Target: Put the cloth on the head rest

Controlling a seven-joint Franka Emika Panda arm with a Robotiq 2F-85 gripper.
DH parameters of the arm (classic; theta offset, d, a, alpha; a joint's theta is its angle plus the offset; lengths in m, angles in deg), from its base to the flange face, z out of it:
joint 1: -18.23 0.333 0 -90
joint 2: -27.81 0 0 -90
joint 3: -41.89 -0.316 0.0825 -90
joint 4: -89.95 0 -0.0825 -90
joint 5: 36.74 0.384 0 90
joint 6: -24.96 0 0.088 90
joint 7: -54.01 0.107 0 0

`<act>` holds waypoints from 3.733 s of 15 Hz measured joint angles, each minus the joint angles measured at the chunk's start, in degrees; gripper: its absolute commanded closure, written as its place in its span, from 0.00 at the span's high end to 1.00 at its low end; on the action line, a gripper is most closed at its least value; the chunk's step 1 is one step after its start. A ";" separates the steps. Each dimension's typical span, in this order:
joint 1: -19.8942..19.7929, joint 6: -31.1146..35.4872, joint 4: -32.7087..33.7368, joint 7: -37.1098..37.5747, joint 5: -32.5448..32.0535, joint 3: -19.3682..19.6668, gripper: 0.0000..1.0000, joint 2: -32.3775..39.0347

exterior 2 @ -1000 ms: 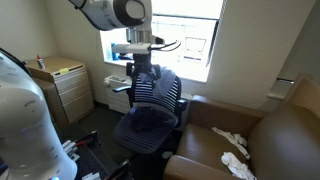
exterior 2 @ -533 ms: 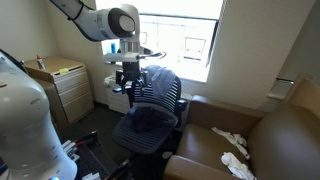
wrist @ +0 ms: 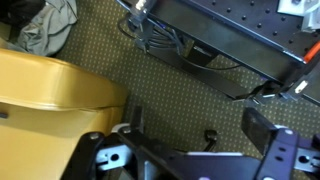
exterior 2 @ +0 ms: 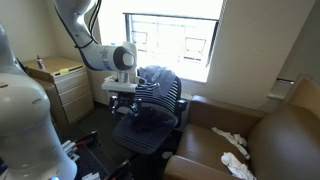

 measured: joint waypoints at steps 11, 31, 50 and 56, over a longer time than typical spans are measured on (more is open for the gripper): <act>1.28 4.10 12.33 -16.21 18.05 -6.94 1.00 20.34; 12.88 53.39 33.10 0.15 17.46 -9.42 1.00 56.24; 15.72 63.75 64.06 9.18 15.07 -2.46 1.00 81.57; 15.62 63.29 66.93 9.27 14.95 -2.50 1.00 85.21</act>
